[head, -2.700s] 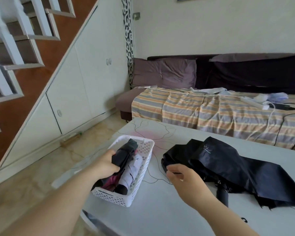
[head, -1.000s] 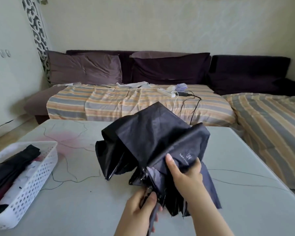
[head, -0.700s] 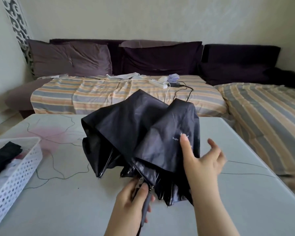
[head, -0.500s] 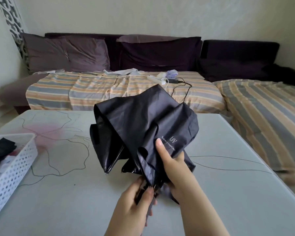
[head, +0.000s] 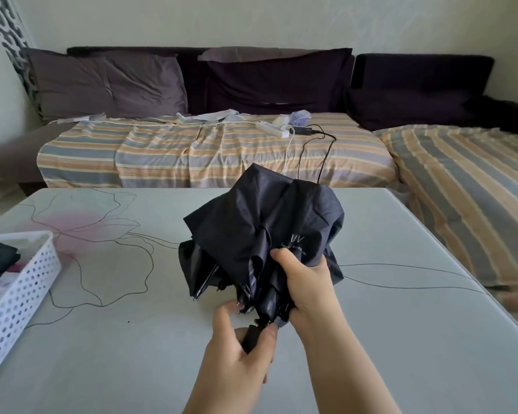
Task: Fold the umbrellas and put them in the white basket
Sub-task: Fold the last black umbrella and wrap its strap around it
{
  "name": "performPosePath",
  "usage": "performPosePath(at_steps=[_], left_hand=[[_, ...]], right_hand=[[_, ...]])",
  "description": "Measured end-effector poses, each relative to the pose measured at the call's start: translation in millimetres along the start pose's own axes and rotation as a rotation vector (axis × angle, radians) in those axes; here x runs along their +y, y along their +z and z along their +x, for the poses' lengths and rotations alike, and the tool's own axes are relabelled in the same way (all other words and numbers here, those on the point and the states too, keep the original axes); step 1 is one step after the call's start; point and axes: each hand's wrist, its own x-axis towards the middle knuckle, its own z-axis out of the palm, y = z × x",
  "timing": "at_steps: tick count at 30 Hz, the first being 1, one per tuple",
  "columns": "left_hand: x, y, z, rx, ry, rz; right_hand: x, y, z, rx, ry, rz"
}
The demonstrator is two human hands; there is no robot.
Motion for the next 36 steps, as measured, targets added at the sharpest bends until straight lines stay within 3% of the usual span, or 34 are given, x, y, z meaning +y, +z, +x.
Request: performPosePath(at_steps=[12, 18, 21, 23, 24, 26, 30, 32, 36], left_hand=[[9.1, -4.5, -0.2, 0.028, -0.099, -0.029], [3.2, -10.5, -3.1, 0.048, -0.045, 0.054], [4.7, -19.1, -4.1, 0.290, -0.016, 0.072], [-2.1, -29.9, 3.4, 0.556, 0.173, 0.073], [-3.4, -35.3, 8.1, 0.602, 0.269, 0.108], [-7.8, -39.5, 17.8, 0.524, 0.297, 0.158], [-8.2, -22.7, 16.0, 0.087, -0.022, 0.182], [-8.0, -13.9, 11.6, 0.017, -0.058, 0.229], [-4.3, -13.6, 16.0, -0.084, -0.092, -0.050]], right_hand=[[-0.1, 5.5, -3.8, -0.052, -0.034, 0.076], [5.7, 4.6, -3.5, -0.127, -0.088, 0.005], [0.9, -3.5, -1.4, -0.135, -0.192, -0.126], [-2.6, -9.1, -0.9, -0.131, -0.214, -0.156], [-2.9, -10.7, -1.4, -0.137, -0.198, -0.153], [-1.2, -10.1, -4.2, -0.163, -0.143, -0.154], [10.7, 0.4, -13.2, -0.223, -0.093, -0.134], [16.6, 6.1, -17.8, -0.249, -0.083, -0.133], [18.6, 10.8, -22.6, -0.268, -0.004, -0.066]])
